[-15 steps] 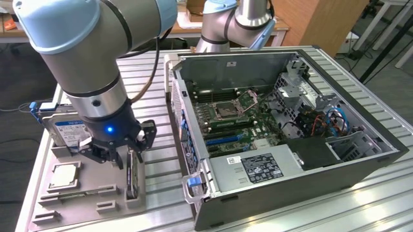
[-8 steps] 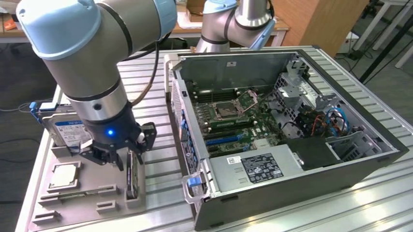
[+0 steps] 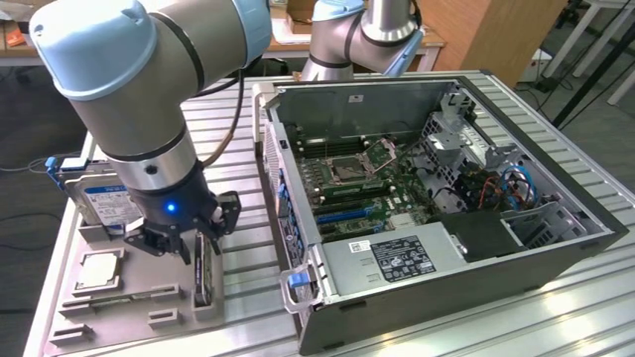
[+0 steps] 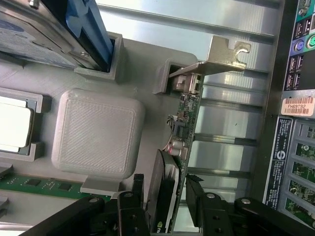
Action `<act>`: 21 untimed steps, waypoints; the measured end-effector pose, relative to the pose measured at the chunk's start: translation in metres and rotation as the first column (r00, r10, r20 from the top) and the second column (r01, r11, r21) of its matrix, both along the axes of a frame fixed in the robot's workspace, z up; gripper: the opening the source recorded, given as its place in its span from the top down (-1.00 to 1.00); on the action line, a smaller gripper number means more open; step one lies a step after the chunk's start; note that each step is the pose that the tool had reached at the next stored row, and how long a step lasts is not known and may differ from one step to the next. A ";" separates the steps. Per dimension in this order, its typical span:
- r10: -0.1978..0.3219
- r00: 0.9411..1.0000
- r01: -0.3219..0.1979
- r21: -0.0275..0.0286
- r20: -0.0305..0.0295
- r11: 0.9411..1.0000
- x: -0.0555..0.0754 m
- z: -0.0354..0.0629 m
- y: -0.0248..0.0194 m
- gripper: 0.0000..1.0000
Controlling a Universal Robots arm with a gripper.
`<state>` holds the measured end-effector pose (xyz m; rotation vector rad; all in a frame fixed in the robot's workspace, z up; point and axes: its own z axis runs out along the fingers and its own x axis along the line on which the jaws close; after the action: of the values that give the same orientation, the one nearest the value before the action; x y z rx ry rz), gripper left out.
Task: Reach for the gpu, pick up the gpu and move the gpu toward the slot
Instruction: 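Pick up the gpu and move the gpu toward the slot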
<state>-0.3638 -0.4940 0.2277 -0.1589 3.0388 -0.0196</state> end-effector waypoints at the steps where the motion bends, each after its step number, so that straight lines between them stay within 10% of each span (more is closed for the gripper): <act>1: 0.000 1.000 0.000 0.000 0.000 1.000 0.000 -0.0007 0.0000 0.05; 21: 0.000 1.000 0.000 0.000 0.000 1.000 -0.001 -0.0129 0.0053 0.05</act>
<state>-0.3643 -0.4887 0.2149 -0.1583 3.0385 -0.0191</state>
